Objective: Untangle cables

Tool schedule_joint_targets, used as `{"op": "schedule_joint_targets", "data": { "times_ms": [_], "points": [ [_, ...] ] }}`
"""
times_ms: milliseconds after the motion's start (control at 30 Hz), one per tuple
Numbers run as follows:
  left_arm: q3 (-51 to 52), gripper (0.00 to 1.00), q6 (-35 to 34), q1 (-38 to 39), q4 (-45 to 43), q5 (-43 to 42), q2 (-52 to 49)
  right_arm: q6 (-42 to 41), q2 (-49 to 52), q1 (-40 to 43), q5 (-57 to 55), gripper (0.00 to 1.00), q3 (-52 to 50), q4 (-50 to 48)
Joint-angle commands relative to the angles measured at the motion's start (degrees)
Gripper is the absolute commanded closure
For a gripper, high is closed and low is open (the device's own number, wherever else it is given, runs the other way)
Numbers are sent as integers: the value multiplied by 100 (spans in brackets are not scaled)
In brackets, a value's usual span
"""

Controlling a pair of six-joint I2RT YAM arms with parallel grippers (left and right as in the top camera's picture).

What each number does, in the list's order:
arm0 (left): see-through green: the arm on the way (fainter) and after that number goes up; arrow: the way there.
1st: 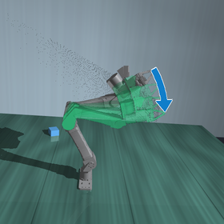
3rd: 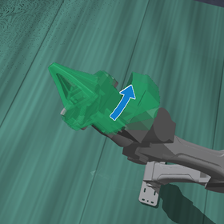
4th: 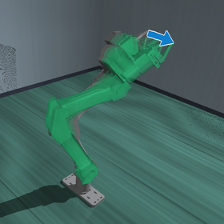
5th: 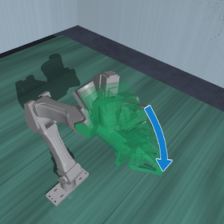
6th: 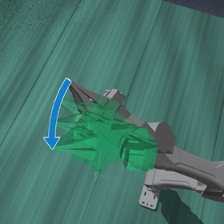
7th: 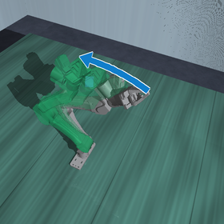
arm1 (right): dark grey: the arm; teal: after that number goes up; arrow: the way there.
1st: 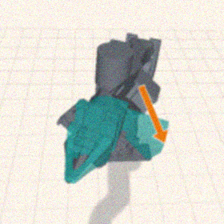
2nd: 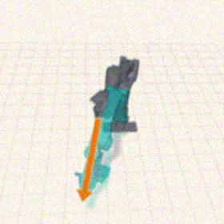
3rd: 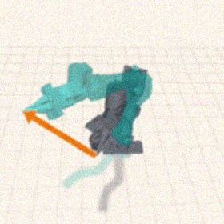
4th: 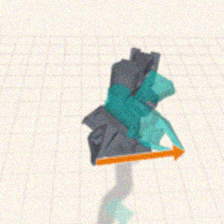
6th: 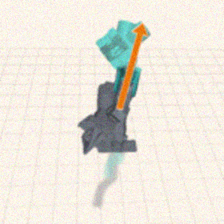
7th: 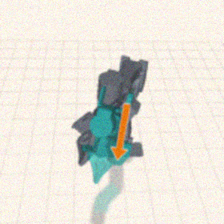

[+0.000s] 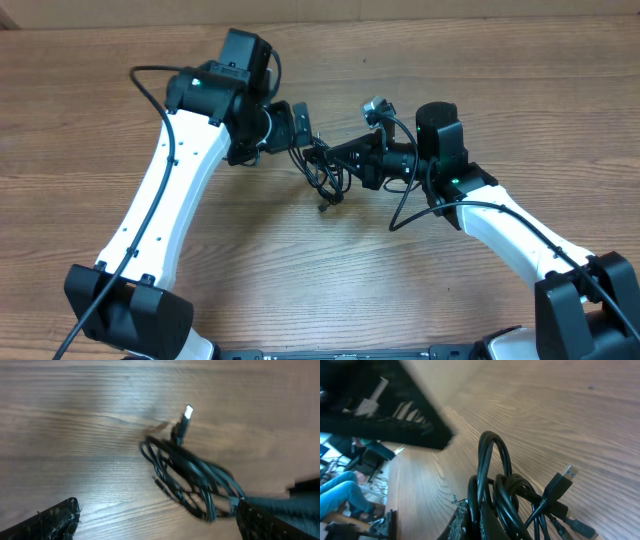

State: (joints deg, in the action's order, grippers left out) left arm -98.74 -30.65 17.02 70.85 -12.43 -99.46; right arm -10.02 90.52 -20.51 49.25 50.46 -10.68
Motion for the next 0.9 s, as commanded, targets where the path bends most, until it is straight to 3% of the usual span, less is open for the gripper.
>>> {"op": "schedule_joint_targets", "data": {
  "times_ms": [0, 200, 500, 700, 867],
  "points": [
    [-101, 0, -990, -181, -57, 251, 24, -68, -42, 22, 339, 96, 15, -175],
    [-101, 0, -960, -476, -46, 254, 24, -68, -42, 90, 365, 96, 15, -348],
    [-101, 0, 922, -656, -15, 1014, 24, -63, -42, 116, 1537, 96, 15, -1432],
    [-101, 0, 946, -780, -11, 1917, 24, -66, -42, 116, 2188, 96, 15, -1624],
    [-101, 1, 1137, -1150, -107, 1919, 24, -42, -42, 116, 2643, 96, 15, -1738]
  ]
}}
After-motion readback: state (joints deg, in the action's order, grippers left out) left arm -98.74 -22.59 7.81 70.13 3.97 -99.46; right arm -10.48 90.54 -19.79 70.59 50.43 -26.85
